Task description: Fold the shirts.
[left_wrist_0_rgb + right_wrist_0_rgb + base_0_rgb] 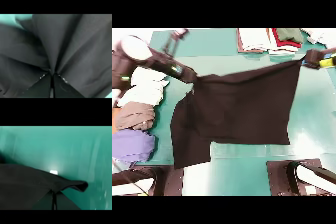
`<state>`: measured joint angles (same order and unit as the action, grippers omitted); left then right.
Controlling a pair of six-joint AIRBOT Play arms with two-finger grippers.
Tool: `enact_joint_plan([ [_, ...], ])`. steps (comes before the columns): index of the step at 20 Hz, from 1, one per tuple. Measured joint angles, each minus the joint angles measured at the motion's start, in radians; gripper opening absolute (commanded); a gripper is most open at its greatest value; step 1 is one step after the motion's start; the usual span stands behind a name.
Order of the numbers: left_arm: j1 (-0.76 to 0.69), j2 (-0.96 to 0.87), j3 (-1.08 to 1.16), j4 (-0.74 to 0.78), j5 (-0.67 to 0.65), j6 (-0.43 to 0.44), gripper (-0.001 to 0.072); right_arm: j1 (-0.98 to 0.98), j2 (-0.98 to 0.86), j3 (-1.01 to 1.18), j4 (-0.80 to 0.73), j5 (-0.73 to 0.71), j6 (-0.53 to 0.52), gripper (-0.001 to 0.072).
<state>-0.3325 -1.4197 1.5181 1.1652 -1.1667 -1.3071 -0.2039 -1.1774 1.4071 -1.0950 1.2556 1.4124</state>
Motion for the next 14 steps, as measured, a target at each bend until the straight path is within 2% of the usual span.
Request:
enact_joint_plan([
  [1,-0.003,-0.032,-0.009,0.003,0.026,-0.001,0.0328,0.000,-0.029,-0.008,-0.005,-0.008,0.003,0.0016],
  [2,0.001,-0.057,-0.014,0.003,0.055,-0.005,0.0569,0.000,-0.058,-0.010,-0.011,-0.013,0.006,0.0019],
  [3,0.012,-0.074,-0.014,0.003,0.073,-0.016,0.0562,0.000,-0.084,-0.005,-0.013,-0.016,0.008,0.0151],
  [4,0.032,-0.088,-0.007,0.005,0.079,-0.032,0.0561,0.000,-0.105,0.005,-0.015,-0.019,0.011,0.0392],
  [9,0.203,-0.059,0.007,0.007,-0.013,-0.084,0.0561,0.000,-0.137,0.038,-0.021,0.003,0.010,0.0400],
  [14,0.360,0.118,-0.277,0.012,-0.080,-0.092,0.0561,0.001,-0.007,-0.109,-0.023,0.023,-0.003,0.0400],
])
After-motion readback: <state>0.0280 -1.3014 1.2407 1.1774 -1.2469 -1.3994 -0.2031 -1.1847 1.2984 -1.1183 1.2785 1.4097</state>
